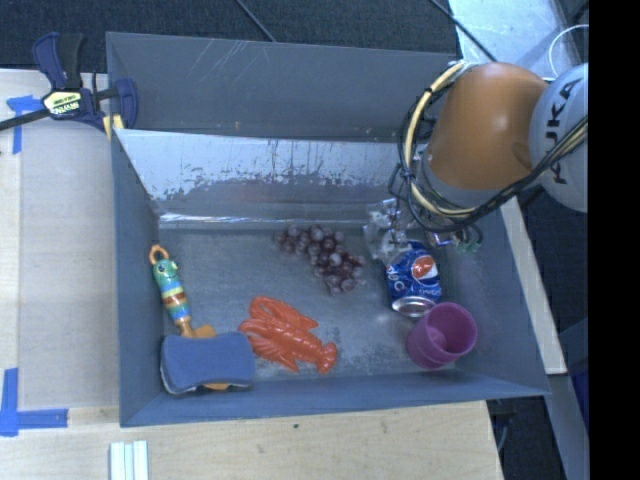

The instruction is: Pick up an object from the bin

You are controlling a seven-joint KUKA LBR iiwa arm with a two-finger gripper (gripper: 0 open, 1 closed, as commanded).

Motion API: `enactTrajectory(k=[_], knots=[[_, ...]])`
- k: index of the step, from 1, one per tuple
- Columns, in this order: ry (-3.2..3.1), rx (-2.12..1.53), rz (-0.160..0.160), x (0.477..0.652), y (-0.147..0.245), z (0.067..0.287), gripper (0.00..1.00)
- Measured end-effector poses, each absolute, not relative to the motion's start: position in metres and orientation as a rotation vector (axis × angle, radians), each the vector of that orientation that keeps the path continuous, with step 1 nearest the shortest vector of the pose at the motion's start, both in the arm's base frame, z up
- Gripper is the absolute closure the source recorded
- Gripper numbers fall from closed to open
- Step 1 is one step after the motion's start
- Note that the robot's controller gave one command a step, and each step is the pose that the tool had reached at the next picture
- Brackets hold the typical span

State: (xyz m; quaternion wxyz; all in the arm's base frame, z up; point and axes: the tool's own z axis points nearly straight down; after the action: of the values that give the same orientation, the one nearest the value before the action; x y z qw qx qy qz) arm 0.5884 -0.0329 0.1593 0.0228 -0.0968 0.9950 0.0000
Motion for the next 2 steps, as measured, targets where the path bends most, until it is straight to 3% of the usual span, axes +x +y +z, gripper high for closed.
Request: enactTrajectory(k=[1,2], knots=[[3.068,-0.338,-0.004,0.575,-0.022,0.156,1.00],[3.035,-0.562,-0.010,0.598,-0.063,0.073,1.00]])
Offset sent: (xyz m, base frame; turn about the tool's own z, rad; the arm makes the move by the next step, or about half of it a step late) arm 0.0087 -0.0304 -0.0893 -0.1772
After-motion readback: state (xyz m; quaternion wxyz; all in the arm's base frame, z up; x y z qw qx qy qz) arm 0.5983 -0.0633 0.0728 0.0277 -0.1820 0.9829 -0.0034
